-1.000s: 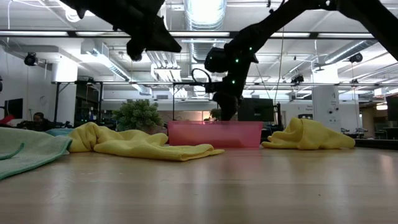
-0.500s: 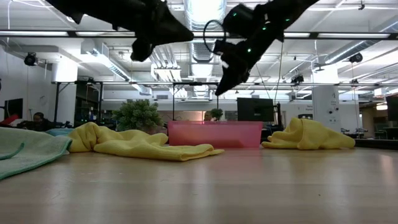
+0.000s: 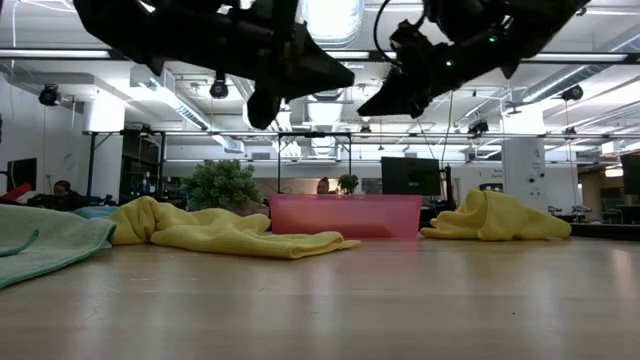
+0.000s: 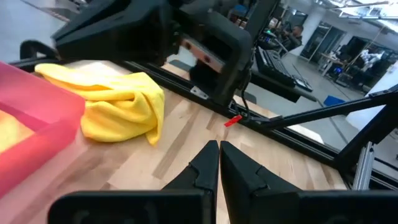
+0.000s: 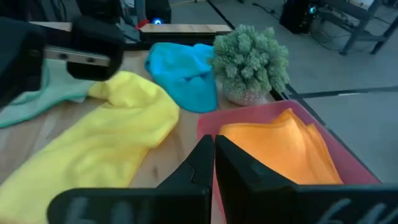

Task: Fold microfiber towels
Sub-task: Fold the bottom yellow microfiber towel

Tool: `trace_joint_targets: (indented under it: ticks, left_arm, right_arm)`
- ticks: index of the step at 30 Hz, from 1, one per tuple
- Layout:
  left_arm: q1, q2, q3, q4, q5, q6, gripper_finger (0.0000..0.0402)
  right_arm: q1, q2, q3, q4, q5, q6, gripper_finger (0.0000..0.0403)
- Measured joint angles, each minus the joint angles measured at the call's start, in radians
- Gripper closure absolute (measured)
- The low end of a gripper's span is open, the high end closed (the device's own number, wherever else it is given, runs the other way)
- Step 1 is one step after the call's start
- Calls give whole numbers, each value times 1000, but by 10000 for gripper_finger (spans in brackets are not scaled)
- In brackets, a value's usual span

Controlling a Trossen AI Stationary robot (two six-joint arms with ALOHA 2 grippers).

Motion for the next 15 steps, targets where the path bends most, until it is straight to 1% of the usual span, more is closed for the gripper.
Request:
trace_joint_targets:
  ticks: [5,15]
  left_arm:
    - [0,18,2,0,0,-37,401]
    - [0,19,2,0,-1,-41,401]
  right_arm:
    - [28,-53,-92,70,-1,0,394]
    - [83,-107,-239,256,-1,-17,394]
